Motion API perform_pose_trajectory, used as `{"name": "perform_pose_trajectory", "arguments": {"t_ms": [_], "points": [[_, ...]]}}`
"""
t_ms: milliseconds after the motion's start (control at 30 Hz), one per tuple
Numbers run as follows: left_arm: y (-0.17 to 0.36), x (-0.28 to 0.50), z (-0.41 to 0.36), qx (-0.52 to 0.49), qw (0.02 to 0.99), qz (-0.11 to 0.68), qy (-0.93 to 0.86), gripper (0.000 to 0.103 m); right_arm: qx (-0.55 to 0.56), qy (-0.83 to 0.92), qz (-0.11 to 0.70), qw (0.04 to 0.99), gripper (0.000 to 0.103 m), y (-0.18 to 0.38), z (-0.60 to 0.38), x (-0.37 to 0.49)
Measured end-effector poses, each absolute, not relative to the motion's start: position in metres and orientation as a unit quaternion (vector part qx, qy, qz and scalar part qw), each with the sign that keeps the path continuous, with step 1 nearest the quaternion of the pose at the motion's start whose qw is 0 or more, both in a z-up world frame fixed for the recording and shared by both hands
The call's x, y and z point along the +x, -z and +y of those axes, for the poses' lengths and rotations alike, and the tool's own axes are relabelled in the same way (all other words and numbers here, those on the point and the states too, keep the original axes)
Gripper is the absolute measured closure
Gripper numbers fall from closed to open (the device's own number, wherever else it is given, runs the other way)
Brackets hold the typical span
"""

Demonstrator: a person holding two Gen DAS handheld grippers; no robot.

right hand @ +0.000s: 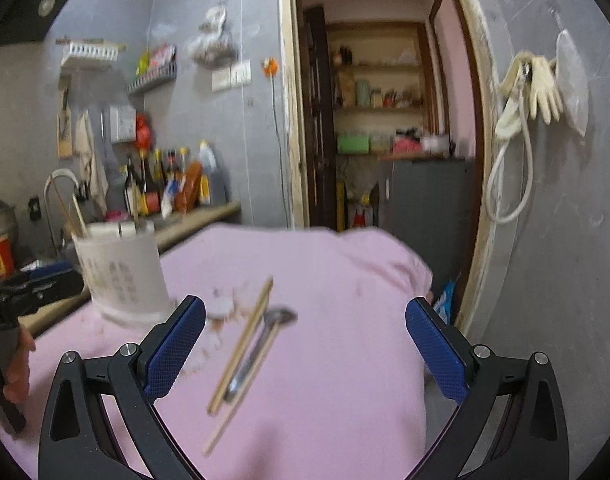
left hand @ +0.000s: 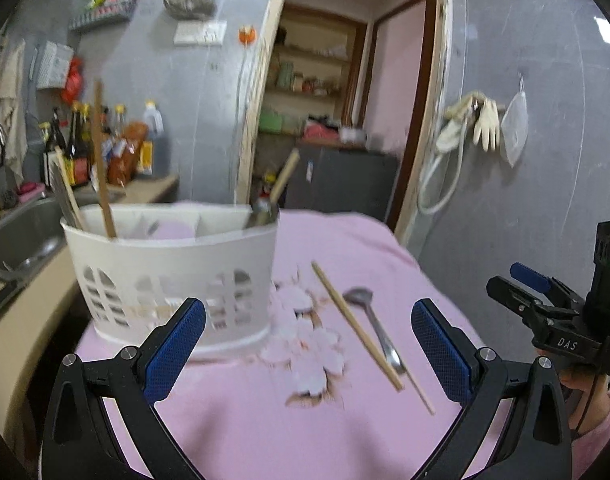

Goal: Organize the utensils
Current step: 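Lower both tools back toward the remaining chopsticks and spoon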

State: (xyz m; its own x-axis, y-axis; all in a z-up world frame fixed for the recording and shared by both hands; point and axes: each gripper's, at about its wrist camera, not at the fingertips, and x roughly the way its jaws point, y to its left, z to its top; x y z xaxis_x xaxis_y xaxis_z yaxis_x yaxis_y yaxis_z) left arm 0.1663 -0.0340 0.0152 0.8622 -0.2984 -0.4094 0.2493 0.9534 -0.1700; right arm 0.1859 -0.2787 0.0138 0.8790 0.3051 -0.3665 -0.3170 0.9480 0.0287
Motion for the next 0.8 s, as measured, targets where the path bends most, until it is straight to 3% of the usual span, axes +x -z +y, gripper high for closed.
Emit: {"name": "perform_pose_trajectory", "arguments": {"t_ms": [133,267,467,533,700,800], "points": [[0.0,0.179,-0.044,-0.044,0.95,0.269,0.155,0.002,-0.016,-0.168,0.245,0.955,0.011,0.005,-0.278,0.191],[0.009,0.19,-0.054,-0.03,0.939,0.301,0.166,0.004,-0.021,-0.176,0.296,0.938,0.03,0.021,-0.273,0.197],[0.024,0.212,-0.066,-0.018,0.918,0.348,0.189,0.029,-0.012,-0.198,0.346,0.917,0.051,0.034,-0.265,0.205],[0.03,0.219,-0.068,-0.031,0.908,0.369,0.198,0.042,-0.011,-0.207,0.359,0.91,0.056,0.038,-0.261,0.206],[0.041,0.237,-0.07,-0.048,0.889,0.41,0.199,0.055,-0.04,-0.224,0.38,0.896,0.061,0.045,-0.245,0.202],[0.044,0.247,-0.072,-0.06,0.883,0.421,0.197,0.057,-0.052,-0.227,0.388,0.892,0.062,0.048,-0.237,0.204]]}}
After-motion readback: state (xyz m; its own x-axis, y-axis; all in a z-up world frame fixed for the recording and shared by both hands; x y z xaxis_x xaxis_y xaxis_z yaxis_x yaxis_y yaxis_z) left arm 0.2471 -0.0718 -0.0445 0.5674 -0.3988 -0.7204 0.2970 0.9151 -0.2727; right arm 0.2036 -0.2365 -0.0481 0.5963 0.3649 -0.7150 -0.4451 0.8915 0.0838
